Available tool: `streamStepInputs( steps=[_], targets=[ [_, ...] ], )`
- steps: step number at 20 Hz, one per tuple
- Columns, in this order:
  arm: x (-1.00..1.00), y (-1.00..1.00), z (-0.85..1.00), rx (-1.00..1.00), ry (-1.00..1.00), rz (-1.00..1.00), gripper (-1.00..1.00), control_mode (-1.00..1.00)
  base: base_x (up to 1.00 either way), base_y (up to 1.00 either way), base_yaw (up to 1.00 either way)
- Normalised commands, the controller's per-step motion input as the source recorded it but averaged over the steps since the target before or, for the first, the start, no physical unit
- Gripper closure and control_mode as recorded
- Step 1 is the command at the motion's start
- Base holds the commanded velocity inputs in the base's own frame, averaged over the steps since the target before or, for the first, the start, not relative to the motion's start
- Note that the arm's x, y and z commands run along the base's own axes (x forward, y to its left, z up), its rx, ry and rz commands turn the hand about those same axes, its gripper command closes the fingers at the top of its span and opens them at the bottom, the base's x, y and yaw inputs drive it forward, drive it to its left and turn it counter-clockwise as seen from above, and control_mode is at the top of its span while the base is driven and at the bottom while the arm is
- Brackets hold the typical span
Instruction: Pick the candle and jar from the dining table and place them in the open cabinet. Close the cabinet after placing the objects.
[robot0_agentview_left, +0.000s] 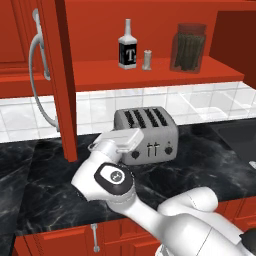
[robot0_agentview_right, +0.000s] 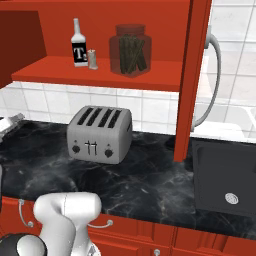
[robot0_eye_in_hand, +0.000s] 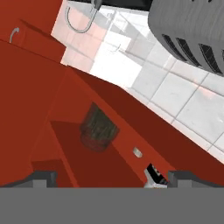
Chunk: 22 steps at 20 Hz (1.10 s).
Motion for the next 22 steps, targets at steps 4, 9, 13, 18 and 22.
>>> streamStepInputs(
  steps=[4,9,13,18,22],
  targets=[
    [0.05,0.28,0.0,-0.1,0.06,-0.04,-1.0,-1.0,0.0,0.0,0.0],
    [0.03,0.24,-0.02,-0.11,0.03,-0.02,-1.0,-1.0,0.0,0.0,0.0],
    [0.0,0.19,-0.01,-0.13,0.0,-0.02,-1.0,-1.0,0.0,0.0,0.0],
    [0.0,0.19,0.0,-0.11,0.0,-0.02,-1.0,-1.0,0.0,0.0,0.0],
    [0.0,0.13,0.0,-0.07,0.01,-0.03,-1.0,-1.0,0.0,0.0,0.0]
  ],
)
